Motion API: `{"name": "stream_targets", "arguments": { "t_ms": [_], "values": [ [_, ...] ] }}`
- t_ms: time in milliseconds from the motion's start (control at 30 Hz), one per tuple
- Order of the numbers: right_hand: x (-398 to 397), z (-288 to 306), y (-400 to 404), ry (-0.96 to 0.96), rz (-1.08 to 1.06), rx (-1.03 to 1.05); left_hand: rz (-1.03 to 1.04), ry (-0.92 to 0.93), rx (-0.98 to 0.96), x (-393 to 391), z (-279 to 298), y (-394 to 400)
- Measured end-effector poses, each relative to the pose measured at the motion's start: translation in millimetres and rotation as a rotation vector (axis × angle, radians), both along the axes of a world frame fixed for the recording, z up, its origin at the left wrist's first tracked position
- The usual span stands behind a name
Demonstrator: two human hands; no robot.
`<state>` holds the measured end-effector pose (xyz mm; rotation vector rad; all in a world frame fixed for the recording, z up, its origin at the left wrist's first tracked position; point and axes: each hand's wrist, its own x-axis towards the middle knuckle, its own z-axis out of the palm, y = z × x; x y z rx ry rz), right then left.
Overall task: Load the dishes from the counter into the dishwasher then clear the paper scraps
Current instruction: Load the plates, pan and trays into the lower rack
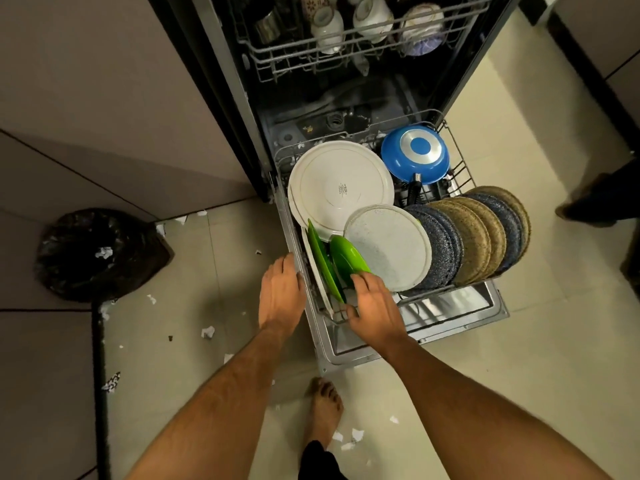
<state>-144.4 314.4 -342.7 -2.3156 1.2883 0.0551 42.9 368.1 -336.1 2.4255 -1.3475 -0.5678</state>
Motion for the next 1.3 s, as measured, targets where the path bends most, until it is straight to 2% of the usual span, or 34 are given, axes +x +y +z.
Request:
{"name": "stream_targets", "arguments": {
  "t_ms": [233, 433, 600, 733, 1000, 1100, 1300],
  "values": [
    [-40.0, -11.1, 5.4, 0.081, 0.135, -0.085, 0.043, -0.064, -0.007, -31.3, -6.2, 39.0],
    [-103.3, -7.9, 3.6, 0.096, 0.163, -0.141, 0.199, -0.1, -0.071, -95.2, -4.9, 76.3],
    [-163.0, -15.2, -10.3, 0.206, 0.166, -0.124, 0.14, -0.149, -0.142, -160.8, -16.3, 86.0],
    [-195.3, -27.4, -36.3, 0.196, 0.153, -0.123, 0.027, -0.2, -0.173, -205.3, -37.1, 63.3],
    [-227.6, -57.0, -96.1, 0.015, 0.096, -0.056, 0.032, -0.118, -0.125, -276.4, -71.2, -21.5],
    [-230.8, -66.6, -108.5, -0.015, 0.144, -0.066, 0.03, -0.124, -0.074, -285.5, -79.0, -45.6],
    [-228.5, -83.7, -117.6, -0.138, 0.07, -0.053, 0.074, -0.101, 0.033, -277.6, -82.7, -65.5]
  ]
}}
